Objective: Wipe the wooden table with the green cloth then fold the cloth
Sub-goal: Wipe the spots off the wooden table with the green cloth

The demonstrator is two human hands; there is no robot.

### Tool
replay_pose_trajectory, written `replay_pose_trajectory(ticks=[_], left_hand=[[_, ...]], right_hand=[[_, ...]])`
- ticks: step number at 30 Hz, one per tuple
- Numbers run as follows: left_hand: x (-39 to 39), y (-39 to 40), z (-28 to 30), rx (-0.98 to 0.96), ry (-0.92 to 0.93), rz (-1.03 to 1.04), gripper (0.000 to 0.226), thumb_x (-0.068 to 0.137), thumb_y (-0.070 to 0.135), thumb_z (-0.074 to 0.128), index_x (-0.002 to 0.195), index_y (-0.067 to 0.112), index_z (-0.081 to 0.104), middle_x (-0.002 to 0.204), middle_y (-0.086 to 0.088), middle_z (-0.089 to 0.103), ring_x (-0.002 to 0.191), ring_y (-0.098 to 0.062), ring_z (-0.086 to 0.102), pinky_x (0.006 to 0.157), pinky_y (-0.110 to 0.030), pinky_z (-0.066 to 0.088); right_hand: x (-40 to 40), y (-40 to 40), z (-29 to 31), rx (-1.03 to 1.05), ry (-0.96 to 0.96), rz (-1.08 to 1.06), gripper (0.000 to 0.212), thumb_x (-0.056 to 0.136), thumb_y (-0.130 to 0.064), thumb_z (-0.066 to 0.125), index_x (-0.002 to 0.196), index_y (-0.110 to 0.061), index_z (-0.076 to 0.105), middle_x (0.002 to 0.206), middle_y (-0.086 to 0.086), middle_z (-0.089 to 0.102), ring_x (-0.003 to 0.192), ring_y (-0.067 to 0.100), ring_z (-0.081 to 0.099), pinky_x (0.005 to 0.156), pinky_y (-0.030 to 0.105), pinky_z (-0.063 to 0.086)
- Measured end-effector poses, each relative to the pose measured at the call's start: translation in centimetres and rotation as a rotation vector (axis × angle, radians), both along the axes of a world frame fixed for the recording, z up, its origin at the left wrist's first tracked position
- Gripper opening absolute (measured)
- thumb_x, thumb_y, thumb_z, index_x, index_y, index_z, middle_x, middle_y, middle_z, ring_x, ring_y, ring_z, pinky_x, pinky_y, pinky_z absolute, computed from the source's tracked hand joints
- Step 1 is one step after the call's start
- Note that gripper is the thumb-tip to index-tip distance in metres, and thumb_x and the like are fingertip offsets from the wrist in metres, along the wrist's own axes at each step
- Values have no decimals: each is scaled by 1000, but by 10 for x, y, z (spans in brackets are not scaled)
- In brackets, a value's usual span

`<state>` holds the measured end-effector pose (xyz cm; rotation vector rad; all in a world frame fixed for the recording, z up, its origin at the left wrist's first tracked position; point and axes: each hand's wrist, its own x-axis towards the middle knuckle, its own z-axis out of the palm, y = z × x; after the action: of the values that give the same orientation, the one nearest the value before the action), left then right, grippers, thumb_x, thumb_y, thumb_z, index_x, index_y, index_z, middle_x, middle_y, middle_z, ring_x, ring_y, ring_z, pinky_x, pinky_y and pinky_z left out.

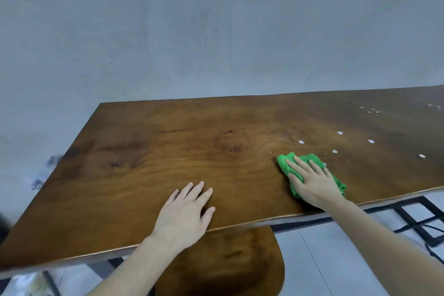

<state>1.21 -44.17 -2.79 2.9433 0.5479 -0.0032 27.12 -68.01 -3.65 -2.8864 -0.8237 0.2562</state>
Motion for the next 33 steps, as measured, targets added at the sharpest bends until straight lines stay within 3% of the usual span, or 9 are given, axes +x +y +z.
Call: replay_pose_trajectory(ticks=[3,6,9,14,16,22,24,28,33], left_hand=[[-7,-3,1,-15,0,9,56,100,57,23,153,40,20,162,14,13,150,-10,8,121,-32,6],[-14,-6,0,-16,-7,13,55,100,56,23,152,40,22,162,15,14,150,-10,8,123,-33,7],[-18,-11,-3,-28,-24,30,55,99,56,24,152,40,24,162,14,16,150,-9,9,122,-32,7],[-11,-29,-5,-26,-33,65,54,99,56,27,151,39,26,161,14,18,149,-9,11,121,-31,8],[-4,-40,-3,-30,-38,51,53,100,55,27,150,40,27,160,15,20,149,-8,11,119,-29,8],[28,-82,-4,-45,-73,27,50,100,55,26,148,41,33,158,18,25,148,-5,14,119,-28,10],[36,-93,-7,-43,-74,52,51,100,55,26,148,40,32,158,18,26,147,-6,16,119,-30,11],[44,-109,-8,-30,-111,106,50,100,54,28,147,39,37,155,17,32,146,-6,21,118,-29,16],[32,-116,-15,-46,-187,182,46,100,52,29,140,38,48,148,17,42,142,-7,30,116,-31,24]], right_hand=[[-24,46,3,-4,28,-30,51,103,-61,17,153,-62,9,167,-25,2,157,31,1,121,65,-4],[-64,87,7,23,26,114,51,104,-56,19,154,-59,11,167,-23,9,156,35,1,118,69,-3],[-102,101,5,134,4,259,55,106,-49,23,157,-53,3,166,-20,20,156,29,9,123,61,3],[-93,67,-7,192,-69,430,51,109,-44,26,159,-46,16,165,-23,21,153,19,22,124,41,14],[-76,50,-9,190,-64,440,50,109,-44,25,159,-45,21,164,-24,21,153,18,22,124,40,15],[-6,-21,-14,148,-135,285,45,104,-56,26,149,-62,30,169,-17,6,157,29,-2,121,53,-13],[20,-49,-11,113,-95,250,44,104,-58,26,147,-64,29,169,-16,5,157,29,2,124,52,-4],[41,-87,-13,182,-131,232,60,94,-64,21,151,-50,37,163,-16,31,151,29,27,123,43,19],[-3,-85,-26,364,-115,477,51,100,-43,36,149,-37,50,152,-14,49,145,33,39,119,40,24]])
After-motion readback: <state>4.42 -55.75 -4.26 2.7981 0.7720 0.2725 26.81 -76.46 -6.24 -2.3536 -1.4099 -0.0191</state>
